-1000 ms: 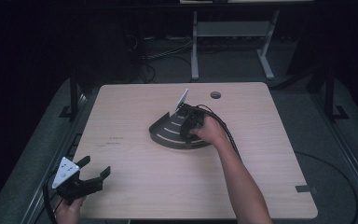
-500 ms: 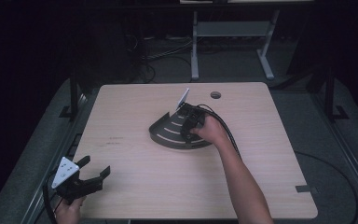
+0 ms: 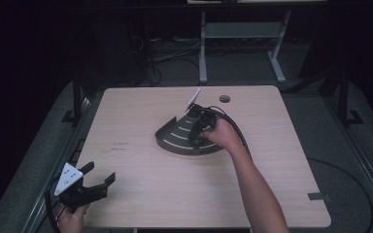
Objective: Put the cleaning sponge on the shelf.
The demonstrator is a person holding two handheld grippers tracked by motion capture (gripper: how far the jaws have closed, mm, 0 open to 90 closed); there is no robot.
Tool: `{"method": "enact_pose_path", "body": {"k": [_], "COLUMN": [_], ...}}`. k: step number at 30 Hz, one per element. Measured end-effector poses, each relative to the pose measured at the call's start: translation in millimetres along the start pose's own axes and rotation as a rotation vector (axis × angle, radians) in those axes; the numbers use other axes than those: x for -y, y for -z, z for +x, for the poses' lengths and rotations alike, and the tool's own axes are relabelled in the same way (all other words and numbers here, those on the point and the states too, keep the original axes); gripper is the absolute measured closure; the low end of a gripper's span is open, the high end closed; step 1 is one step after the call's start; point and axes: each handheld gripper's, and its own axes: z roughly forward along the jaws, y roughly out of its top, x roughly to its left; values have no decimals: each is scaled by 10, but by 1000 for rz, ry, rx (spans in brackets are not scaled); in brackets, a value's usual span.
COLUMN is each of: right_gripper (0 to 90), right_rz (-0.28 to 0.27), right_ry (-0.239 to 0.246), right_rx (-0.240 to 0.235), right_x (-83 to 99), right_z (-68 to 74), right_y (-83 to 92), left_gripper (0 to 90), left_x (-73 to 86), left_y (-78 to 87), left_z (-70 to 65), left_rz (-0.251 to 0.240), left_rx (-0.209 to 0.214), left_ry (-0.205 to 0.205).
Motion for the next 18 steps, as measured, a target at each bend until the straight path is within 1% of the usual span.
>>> {"method": "enact_pose_path", "body": {"k": [2,4,7,9,11,14,16,18], "right_gripper": [199,198,192,191,189,190,190,190], "right_rz": [-10,-19,-39,-42,-37,-46,-58,-61], "right_ry": [7,-1,3,4,-7,3,0,-2], "right_rx": [8,5,4,6,12,14,8,3], "right_x": [7,17,40,59,78,127,169,213], "right_z": [3,6,6,15,18,29,33,38], "right_y": [42,91,175,221,253,300,332,354], "left_gripper": [133,133,133,134,133,133,133,133], "left_x": [12,19,13,9,14,14,8,6], "left_y": [-1,0,17,19,17,12,16,11], "left_z": [8,16,24,25,14,8,5,2], "left_rz": [2,6,-4,-3,-4,2,-4,-2], "left_rx": [2,3,-1,-2,1,0,2,4], "left_ry": [4,9,11,8,7,2,5,0]}}
